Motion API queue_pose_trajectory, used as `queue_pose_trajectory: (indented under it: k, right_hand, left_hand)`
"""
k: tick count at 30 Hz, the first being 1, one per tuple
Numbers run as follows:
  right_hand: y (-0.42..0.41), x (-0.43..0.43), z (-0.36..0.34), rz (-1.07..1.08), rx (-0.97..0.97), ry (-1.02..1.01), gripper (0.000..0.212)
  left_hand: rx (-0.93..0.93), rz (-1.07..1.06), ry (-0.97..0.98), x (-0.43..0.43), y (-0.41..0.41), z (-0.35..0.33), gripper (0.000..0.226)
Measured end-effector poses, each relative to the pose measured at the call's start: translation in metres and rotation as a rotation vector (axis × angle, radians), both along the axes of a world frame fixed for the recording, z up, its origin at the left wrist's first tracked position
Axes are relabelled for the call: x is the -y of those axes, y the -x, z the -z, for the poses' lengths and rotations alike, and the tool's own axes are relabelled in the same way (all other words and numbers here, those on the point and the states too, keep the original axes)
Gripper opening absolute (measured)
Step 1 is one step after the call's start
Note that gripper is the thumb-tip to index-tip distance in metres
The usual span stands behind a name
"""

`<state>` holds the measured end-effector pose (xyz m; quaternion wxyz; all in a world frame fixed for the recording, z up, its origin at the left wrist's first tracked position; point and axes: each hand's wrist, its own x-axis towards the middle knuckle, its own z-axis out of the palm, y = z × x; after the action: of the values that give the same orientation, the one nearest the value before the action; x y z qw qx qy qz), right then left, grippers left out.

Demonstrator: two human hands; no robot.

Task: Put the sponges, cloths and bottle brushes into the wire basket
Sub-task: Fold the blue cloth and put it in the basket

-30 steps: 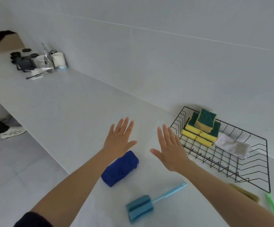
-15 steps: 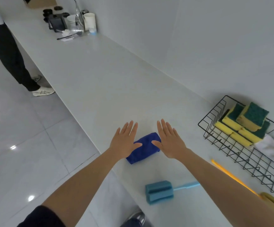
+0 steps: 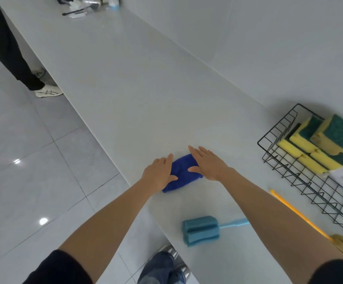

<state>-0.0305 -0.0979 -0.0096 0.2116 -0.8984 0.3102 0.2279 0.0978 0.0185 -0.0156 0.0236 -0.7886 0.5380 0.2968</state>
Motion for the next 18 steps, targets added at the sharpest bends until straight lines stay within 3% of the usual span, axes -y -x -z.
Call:
queue_pose_trajectory:
  k: [9, 11, 18]
  right_hand:
    - [0.002, 0.01, -0.003, 0.187, 0.129, -0.111, 0.041]
    - [0.008, 0.01, -0.004, 0.189, 0.155, -0.116, 0.038]
    - [0.047, 0.011, -0.022, 0.303, 0.318, -0.224, 0.024]
  left_hand:
    - [-0.12, -0.126, -0.085, 0.013, -0.005, -0.003, 0.052]
    - [-0.139, -0.124, -0.1, 0.017, -0.005, -0.007, 0.041]
    - [-0.154, -0.037, -0.081, 0.037, 0.007, -0.032, 0.039]
